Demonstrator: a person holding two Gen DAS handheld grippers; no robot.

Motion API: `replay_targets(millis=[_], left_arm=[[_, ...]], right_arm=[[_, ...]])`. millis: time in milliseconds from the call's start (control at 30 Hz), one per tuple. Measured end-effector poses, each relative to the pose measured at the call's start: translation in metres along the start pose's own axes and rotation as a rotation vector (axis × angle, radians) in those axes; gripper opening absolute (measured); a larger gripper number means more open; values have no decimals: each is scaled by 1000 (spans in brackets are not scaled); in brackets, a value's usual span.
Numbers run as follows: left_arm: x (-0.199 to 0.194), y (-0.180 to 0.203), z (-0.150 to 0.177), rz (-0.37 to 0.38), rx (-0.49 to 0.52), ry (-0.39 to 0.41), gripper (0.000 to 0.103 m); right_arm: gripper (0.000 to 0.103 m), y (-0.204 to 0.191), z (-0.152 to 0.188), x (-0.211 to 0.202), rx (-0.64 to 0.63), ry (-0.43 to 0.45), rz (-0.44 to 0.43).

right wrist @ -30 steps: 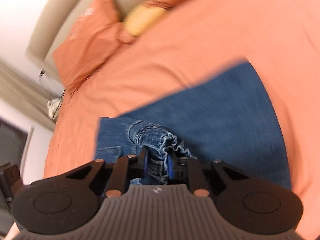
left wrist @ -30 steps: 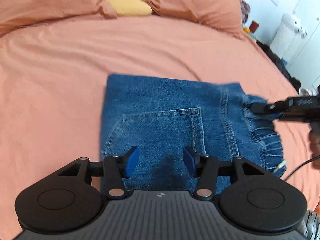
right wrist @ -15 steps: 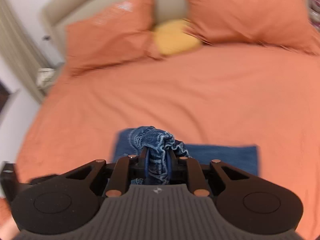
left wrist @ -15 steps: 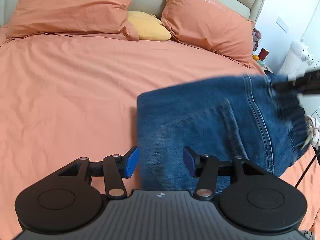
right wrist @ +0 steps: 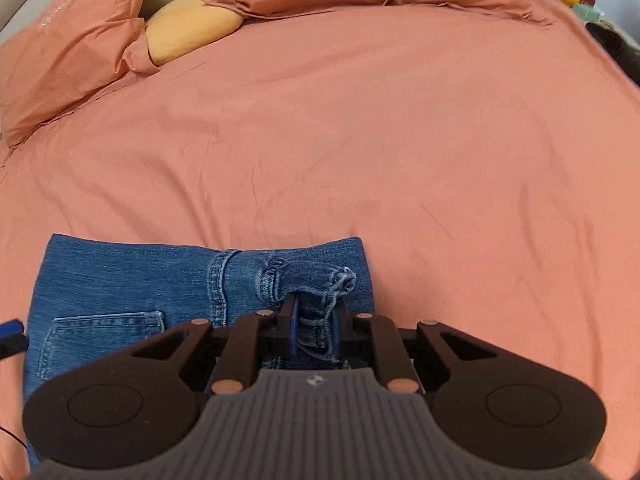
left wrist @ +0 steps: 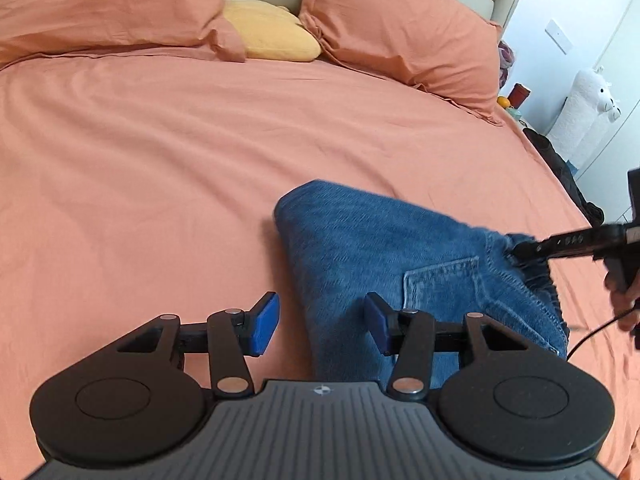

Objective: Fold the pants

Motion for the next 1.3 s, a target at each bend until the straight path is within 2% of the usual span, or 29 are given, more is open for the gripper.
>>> replay_targets(millis=[100, 200, 267, 333, 433, 533, 667, 767, 867, 967, 1100, 1200, 1267, 1300], left_arm=[[21, 3, -4, -25, 10, -19, 58], [47, 4, 1, -91, 69, -97, 60], [58, -1, 7, -107, 50, -132, 66], [56, -6, 7, -103, 12, -133, 67], [40, -3, 6, -105, 22, -114, 61], [12, 5, 7, -115, 67, -74, 58], [-29, 17, 17, -65, 78, -33, 58], [-56, 28, 29, -38, 63, -15, 58], [-75, 35, 43, -26, 32, 0, 59], [-90, 36, 57, -15, 8, -2, 59], [-108, 45, 78, 2, 56, -30, 60], [-113, 53, 95, 21, 100, -73, 68], [-114, 58, 109, 34, 125, -92, 70], [-113, 61, 114, 46, 134, -100, 72]], right_arm=[[12, 7, 5, 16, 3, -1, -15], [13, 17, 12, 20, 19, -10, -42], [14, 23, 14, 18, 55, -14, -62], [19, 24, 15, 16, 57, -8, -61], [27, 18, 17, 1, 23, 35, -66], [46, 16, 16, -26, 33, 92, -95], [47, 24, 33, -68, 64, 134, -106], [47, 39, 59, -92, 171, 132, -138], [48, 59, 94, -104, 338, 128, -183], [55, 73, 129, -101, 478, 117, -214], [47, 76, 156, -78, 639, 93, -291], [42, 79, 167, -60, 773, 98, -351], [35, 81, 172, -55, 838, 95, -370], [27, 81, 173, -57, 841, 95, -367]])
Point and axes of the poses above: each gripper's, at about its wrist camera, not at the fingertips, and x roughly the way its jaws point, y to its right, z to its underside, the point moved 2 cm from there along x, roughly the way its jaws point, and after that the axes turned 9 degrees about y, right-handed, at the moved point
